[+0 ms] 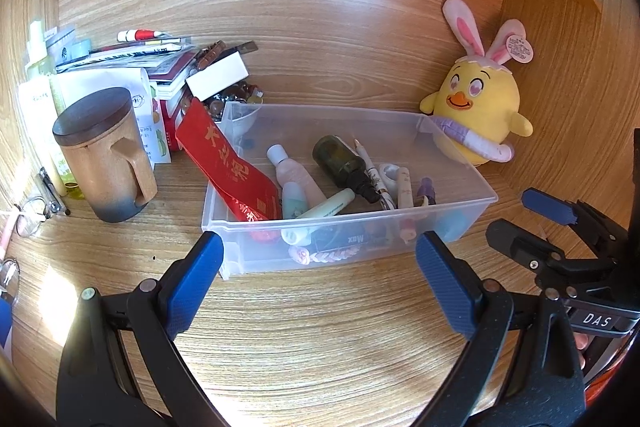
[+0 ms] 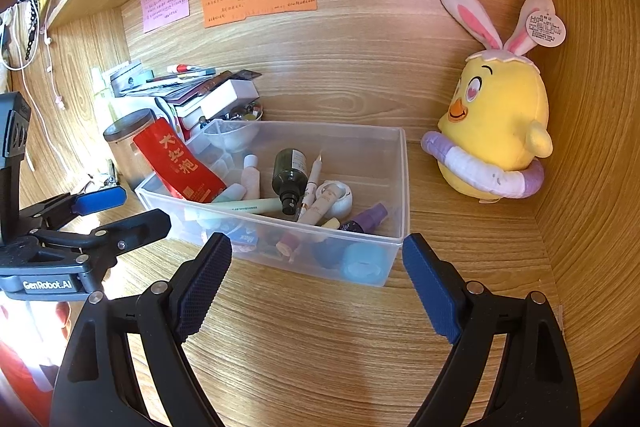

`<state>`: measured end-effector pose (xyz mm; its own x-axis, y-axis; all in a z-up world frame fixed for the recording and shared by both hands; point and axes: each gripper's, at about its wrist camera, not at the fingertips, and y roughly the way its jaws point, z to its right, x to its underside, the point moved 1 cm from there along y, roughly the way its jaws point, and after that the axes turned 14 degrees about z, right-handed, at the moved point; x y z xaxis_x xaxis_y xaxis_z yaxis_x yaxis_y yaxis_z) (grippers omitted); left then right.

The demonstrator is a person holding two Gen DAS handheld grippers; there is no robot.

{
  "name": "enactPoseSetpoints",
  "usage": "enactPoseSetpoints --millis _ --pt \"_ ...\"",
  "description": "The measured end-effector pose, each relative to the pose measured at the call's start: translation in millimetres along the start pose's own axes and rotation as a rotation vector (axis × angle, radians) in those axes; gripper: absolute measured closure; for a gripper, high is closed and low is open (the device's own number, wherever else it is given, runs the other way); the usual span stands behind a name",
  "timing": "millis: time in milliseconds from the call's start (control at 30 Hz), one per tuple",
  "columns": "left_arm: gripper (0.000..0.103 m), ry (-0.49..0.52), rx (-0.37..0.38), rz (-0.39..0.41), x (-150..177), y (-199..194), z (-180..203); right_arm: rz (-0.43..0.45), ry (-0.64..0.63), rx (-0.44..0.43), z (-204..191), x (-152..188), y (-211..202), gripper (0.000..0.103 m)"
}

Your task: Organize objects

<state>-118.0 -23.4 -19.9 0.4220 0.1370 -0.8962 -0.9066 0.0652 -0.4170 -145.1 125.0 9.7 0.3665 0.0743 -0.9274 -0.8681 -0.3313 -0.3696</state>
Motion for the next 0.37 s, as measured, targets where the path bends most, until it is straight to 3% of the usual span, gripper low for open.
enactPoseSetpoints --millis 367 --pt "0.004 0.026 0.02 0.001 0.5 -1.3 4.4 -0.012 0.015 -0.001 5.3 -0.5 3.3 0.017"
